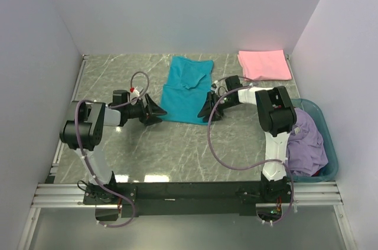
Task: Fold and stack the t-shirts
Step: Fold the tshirt
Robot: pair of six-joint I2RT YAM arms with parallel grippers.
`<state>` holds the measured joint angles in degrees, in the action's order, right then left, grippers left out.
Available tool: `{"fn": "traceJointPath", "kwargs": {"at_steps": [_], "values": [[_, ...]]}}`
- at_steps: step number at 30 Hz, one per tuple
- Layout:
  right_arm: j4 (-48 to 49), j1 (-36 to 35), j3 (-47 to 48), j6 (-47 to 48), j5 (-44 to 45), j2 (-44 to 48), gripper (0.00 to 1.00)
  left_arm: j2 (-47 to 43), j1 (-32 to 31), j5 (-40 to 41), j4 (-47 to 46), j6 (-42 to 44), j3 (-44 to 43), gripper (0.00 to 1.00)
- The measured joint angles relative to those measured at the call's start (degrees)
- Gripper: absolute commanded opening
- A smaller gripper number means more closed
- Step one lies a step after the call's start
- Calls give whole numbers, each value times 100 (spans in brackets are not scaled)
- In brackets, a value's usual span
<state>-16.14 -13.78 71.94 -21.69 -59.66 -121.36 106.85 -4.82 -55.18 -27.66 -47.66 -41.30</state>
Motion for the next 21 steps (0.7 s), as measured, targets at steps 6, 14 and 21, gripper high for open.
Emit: {"fn": "traceJointPath", "kwargs": {"at_steps": [6,14,21], "values": [[-1582,-98,372,1134,544,365,59,-1067,4,-39,1709,1379,-138,80],[-2238,-245,942,2924,2232,1541,33,-2015,2,149,3482,5239,-1375,40],[-1692,-1443,109,3847,3917,2022,30,-1993,-363,472,4444,9224,-1445,35]]}}
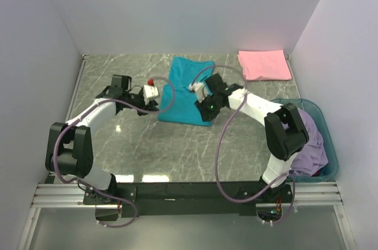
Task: Fold and stack the t-shirts
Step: Fold the tshirt
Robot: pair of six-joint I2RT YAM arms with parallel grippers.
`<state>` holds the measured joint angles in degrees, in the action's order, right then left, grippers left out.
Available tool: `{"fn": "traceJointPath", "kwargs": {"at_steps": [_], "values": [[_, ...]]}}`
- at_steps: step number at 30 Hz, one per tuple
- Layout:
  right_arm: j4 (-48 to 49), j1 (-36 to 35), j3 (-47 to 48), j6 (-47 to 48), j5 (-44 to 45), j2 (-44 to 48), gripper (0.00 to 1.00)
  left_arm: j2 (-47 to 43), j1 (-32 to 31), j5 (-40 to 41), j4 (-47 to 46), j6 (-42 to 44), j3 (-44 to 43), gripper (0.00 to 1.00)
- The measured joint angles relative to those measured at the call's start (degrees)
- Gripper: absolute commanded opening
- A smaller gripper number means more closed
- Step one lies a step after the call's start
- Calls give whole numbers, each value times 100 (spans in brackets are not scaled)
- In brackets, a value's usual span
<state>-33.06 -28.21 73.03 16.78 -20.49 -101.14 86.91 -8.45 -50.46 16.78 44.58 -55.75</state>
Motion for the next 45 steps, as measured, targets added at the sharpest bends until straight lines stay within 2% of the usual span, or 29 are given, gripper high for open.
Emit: {"fn": "traceJointPath", "kwargs": {"at_steps": [3,6,12,22,25,29,31,33,38,40,45], "values": [[116,-474,-407,271,409,-2,30,76,-275,192,81,1263,262,35],[334,-579,-654,461,743,-2,32,273,-479,358,57,2092,476,34],[778,-579,-977,715,1200,-7,34,684,-682,695,-129,3073,748,35],[1001,-671,-1080,940,1453,-131,34,1110,-885,1027,-463,3390,590,42],[1036,-680,-1080,994,1526,-142,30,1165,-885,1093,-627,3390,553,41],[1126,-682,-1078,1043,1624,-177,19,1300,-885,1161,-625,3432,407,34],[1169,-691,-1078,1062,1663,-190,10,1355,-885,1182,-570,3475,326,30],[1204,-691,-1078,1086,1705,-195,0,1390,-885,1220,-498,3521,273,22],[1217,-691,-1078,1106,1727,-195,0,1392,-890,1292,-330,3641,243,4],[1204,-688,-1075,1123,1700,-186,0,1325,-890,1287,-162,3665,243,1],[929,-654,-1073,1123,1399,2,0,914,-890,1281,570,3508,245,1]]}}
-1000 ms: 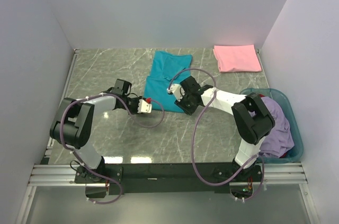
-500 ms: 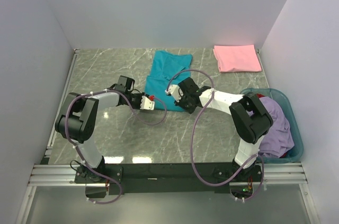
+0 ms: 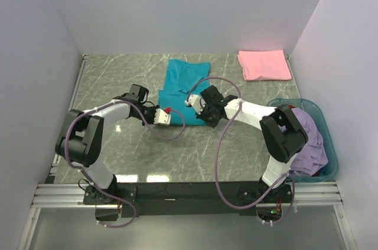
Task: Fold and stack the t-shirts
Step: Fold the tshirt
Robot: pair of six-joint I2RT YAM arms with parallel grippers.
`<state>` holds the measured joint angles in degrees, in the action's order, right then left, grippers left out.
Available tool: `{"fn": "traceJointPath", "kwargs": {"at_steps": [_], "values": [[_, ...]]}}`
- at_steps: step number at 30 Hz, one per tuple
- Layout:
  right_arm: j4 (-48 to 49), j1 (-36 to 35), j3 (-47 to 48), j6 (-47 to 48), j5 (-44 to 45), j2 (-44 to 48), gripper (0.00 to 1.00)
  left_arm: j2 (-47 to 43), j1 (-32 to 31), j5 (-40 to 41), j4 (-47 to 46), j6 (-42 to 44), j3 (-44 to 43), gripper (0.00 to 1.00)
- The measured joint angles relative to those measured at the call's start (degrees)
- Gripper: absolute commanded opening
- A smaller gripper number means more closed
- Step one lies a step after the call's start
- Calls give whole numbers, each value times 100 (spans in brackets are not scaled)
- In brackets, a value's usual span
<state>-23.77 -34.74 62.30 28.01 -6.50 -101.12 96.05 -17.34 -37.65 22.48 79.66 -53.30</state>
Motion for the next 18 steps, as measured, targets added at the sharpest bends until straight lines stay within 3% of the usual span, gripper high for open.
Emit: {"fn": "traceJointPath", "kwargs": {"at_steps": [11,18], "values": [[-761,476,780,240,-656,702,0,-789,103,-76,1213,-765,-750,1],[-1222,479,466,501,-1172,1331,0,-1298,-15,-221,2208,-881,-776,1]]}}
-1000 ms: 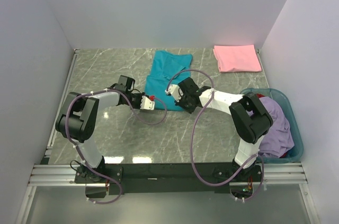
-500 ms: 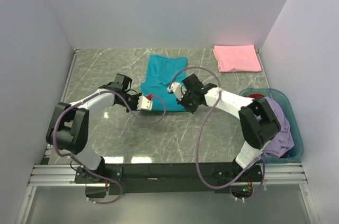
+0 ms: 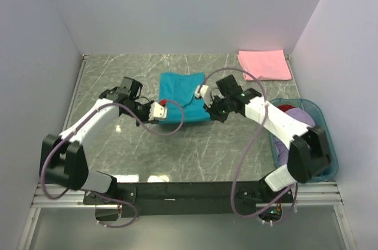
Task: Fold and stack the t-shirts
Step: Fold the tshirt
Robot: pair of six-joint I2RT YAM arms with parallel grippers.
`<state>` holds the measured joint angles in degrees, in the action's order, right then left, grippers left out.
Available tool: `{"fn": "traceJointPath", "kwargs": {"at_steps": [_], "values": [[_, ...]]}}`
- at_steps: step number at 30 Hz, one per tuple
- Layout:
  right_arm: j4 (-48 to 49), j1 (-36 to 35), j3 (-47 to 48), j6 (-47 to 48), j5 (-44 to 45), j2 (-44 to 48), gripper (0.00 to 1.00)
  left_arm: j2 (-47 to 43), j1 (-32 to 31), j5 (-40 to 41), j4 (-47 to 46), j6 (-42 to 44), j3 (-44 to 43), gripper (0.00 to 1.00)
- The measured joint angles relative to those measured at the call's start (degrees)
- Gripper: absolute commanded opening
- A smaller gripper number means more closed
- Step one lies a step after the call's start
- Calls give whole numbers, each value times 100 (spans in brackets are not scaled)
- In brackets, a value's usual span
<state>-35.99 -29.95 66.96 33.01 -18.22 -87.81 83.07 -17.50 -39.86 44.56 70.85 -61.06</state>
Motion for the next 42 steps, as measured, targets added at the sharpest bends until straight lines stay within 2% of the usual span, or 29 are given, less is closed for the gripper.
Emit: {"fn": "traceJointPath", "kwargs": {"at_steps": [7,12,16,21,27,31,34,38,42], "values": [[-892,-321,-767,426,-728,1410,0,-1342,-527,-455,1314,-20,619,1],[-1497,-428,-638,658,-1207,1718,0,-1593,-627,-688,2120,-264,514,1],[-1703,-140,-160,866,-1316,1139,0,-951,-520,-697,2380,-435,-221,1],[-1744,313,852,1067,-1287,-166,0,909,151,-863,2404,-450,-1770,2],[-1624,647,2170,1093,-1241,-2063,0,2918,695,-1023,2122,-890,-2868,2],[-1462,699,2470,866,-1213,-3021,0,3689,807,-960,1543,-1687,-2944,5],[-1408,697,2531,625,-1226,-3467,0,3947,791,-848,1198,-2131,-2887,6],[-1231,691,2406,339,-1325,-3429,0,3869,780,-809,883,-2406,-2411,6],[-852,581,1587,72,-1523,-2979,0,3327,780,-903,769,-2461,-1392,6]]}}
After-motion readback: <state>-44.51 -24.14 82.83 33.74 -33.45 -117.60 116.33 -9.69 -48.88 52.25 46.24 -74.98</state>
